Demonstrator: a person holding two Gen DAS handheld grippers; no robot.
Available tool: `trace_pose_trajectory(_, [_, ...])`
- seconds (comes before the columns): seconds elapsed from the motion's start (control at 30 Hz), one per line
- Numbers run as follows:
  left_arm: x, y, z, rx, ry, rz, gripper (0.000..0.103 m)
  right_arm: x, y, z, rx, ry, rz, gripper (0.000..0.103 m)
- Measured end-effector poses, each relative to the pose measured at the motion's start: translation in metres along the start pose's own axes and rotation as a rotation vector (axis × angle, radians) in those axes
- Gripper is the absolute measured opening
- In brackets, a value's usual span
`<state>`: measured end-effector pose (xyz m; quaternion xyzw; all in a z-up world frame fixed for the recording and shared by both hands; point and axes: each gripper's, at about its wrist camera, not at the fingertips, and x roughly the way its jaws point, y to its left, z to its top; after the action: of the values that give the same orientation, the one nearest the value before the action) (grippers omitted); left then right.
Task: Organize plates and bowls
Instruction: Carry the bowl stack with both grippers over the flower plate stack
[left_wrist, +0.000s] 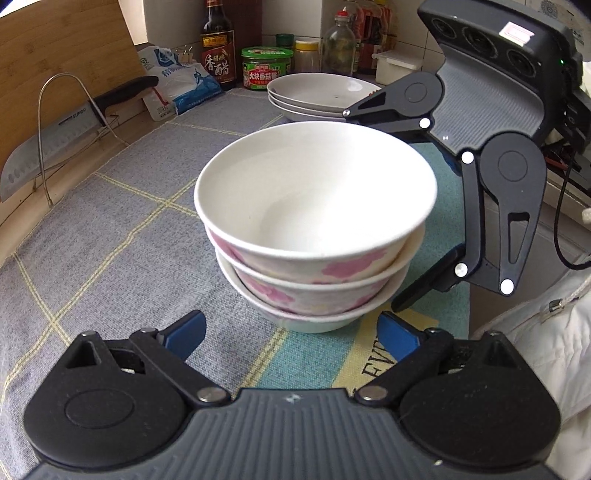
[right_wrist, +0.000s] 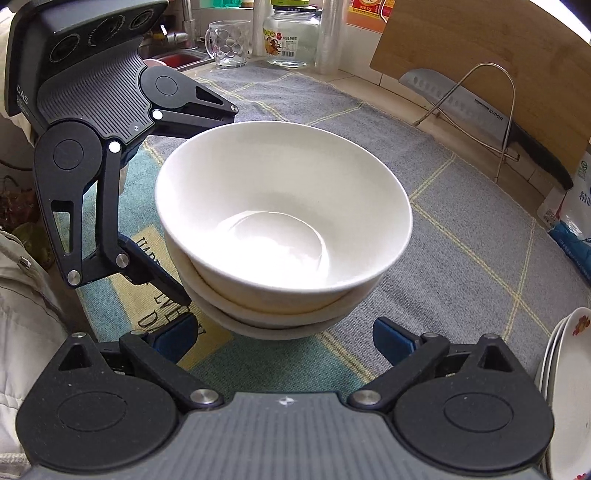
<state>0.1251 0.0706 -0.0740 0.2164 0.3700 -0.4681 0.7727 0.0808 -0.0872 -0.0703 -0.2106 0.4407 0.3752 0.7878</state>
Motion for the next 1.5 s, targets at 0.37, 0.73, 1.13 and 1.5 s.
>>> trace_pose_trajectory(0.37, [0.005, 0.004, 0.017, 0.105, 0.032, -0.089, 0.096, -0.006, -0.012, 0.009, -0.030, 0.003, 0.066, 0.095])
trace_pose_trajectory(0.73, [0.013, 0.012, 0.023, 0.146, 0.048, -0.170, 0.090, -0.004, -0.015, 0.015, -0.054, 0.026, 0.123, 0.086])
trace_pose_trajectory(1.13, [0.011, 0.014, 0.024, 0.175, 0.058, -0.211, 0.085, -0.002, -0.019, 0.017, -0.072, 0.043, 0.145, 0.086])
trace_pose_trajectory(1.5, [0.012, 0.014, 0.025, 0.182, 0.067, -0.208, 0.084, -0.001, -0.018, 0.019, -0.068, 0.055, 0.147, 0.086])
